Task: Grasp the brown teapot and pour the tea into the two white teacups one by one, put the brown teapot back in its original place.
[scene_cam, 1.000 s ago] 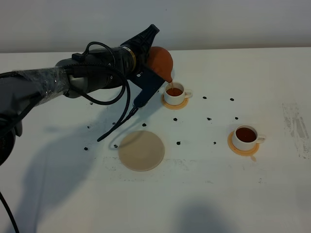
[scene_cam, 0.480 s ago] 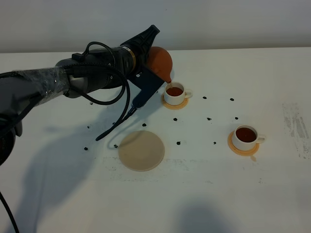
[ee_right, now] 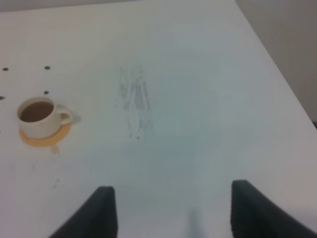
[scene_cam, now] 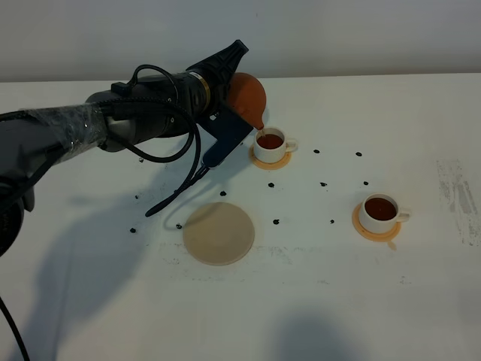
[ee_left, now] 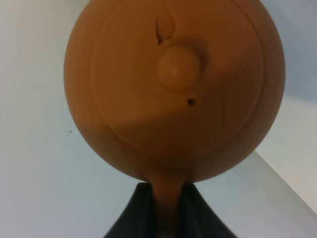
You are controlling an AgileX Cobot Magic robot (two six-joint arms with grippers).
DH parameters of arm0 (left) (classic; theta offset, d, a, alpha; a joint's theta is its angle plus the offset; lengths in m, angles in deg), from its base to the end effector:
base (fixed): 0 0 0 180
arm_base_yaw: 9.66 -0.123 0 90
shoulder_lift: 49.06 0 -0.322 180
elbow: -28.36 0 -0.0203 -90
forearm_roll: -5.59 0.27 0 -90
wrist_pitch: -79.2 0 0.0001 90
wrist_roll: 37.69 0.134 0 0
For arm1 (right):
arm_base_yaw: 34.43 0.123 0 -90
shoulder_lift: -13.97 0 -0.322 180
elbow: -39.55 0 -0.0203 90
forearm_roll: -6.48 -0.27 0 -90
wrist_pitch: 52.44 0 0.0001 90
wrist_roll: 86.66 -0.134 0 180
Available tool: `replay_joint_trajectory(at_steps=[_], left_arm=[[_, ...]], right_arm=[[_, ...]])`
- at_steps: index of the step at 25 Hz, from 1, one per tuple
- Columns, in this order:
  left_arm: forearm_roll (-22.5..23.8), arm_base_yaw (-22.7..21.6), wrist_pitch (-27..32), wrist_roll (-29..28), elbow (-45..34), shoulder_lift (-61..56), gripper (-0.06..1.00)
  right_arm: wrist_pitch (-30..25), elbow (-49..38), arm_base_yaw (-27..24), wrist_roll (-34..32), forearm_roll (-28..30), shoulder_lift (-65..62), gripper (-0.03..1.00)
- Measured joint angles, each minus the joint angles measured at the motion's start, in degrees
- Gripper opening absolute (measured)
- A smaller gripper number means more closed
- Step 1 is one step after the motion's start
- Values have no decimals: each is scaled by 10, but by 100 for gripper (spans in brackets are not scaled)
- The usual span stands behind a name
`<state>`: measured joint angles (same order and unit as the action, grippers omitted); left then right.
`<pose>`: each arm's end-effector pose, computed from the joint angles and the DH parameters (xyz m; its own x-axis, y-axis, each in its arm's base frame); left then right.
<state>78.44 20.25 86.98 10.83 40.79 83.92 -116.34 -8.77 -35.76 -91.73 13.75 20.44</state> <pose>0.5062 -0.2711 0.1667 0.5861 0.6412 0.4954 0.1947 -0.7050 0.6820 0.0055 -0.0154 0.2679 -0.4729 0.0432 -0.8801 0.1383 0.9901 -0.0257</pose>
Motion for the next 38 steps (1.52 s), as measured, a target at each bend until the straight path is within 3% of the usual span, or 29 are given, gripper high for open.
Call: replay_joint_trajectory(at_steps=[38], left_arm=[[9,0,-2,13,8,0,10]], right_arm=[[0,0,0,0,0,0,50]])
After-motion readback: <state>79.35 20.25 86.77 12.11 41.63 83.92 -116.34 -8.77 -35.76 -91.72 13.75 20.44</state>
